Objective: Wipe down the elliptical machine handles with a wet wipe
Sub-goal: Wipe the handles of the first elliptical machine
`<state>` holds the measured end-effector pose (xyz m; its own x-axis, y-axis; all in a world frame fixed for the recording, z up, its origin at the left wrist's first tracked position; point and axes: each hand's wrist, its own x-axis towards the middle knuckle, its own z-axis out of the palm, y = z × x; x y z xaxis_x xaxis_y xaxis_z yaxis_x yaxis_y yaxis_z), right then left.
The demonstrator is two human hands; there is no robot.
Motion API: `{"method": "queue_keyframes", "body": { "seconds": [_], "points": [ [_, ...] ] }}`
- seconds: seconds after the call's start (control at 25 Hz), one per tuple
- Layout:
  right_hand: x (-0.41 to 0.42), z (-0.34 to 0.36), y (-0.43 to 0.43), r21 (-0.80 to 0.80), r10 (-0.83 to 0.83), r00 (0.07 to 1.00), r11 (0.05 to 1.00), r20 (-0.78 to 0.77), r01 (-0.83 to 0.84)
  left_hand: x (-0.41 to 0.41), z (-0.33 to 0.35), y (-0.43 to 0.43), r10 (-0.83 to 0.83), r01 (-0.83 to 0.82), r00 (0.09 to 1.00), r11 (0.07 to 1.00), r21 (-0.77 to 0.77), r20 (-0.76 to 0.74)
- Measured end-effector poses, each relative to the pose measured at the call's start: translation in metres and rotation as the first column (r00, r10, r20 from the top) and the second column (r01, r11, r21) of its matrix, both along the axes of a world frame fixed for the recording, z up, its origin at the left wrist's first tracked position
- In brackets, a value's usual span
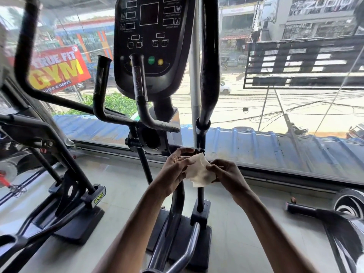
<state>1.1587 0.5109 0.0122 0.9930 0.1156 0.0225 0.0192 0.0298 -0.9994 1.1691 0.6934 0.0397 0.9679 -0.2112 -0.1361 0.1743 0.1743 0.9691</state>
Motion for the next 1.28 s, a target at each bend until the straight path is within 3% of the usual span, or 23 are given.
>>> {"method": "queue_keyframes", "body": {
  "seconds": [0.2, 0.48, 0.56, 0.68, 0.76, 0.88, 1.08, 1.28],
  "points": [
    [0.001, -0.001, 0.000, 0.076, -0.008, 1.000, 0.997, -0.011, 0.009, 0.000, -0.007, -0.003, -0.011, -0.038, 0.987, 0.955, 0.293, 0.163],
    [0.001, 0.000, -0.003, 0.121, 0.005, 1.000, 0.993, -0.007, -0.004, -0.005, -0.001, -0.012, 0.014, -0.078, 0.973, 0.960, 0.269, 0.232],
    [0.001, 0.000, -0.003, 0.134, -0.006, 1.000, 0.991, -0.017, 0.008, -0.004, -0.002, -0.012, 0.070, -0.101, 0.980, 0.982, 0.162, 0.184],
    [-0.001, 0.001, -0.003, 0.171, -0.025, 0.999, 0.985, -0.036, 0.031, -0.005, -0.001, -0.012, 0.176, -0.173, 0.984, 0.974, -0.146, 0.011],
    [-0.002, 0.002, -0.002, 0.210, -0.027, 0.998, 0.977, -0.058, 0.039, -0.008, 0.000, -0.011, 0.155, -0.159, 0.987, 0.959, -0.233, -0.035],
    [-0.003, 0.003, -0.003, 0.240, -0.002, 0.999, 0.971, -0.046, 0.012, -0.011, 0.002, -0.013, 0.176, -0.179, 0.984, 0.968, -0.175, -0.034],
    [-0.003, 0.002, -0.008, 0.116, 0.091, 0.994, 0.988, 0.068, -0.098, -0.013, 0.005, -0.014, 0.298, -0.300, 0.954, 0.944, -0.141, -0.031],
    [-0.004, 0.007, -0.010, -0.023, 0.023, 0.990, 1.000, 0.139, -0.020, -0.023, 0.010, -0.012, 0.075, -0.100, 0.983, 0.984, 0.149, 0.166]
  ]
}}
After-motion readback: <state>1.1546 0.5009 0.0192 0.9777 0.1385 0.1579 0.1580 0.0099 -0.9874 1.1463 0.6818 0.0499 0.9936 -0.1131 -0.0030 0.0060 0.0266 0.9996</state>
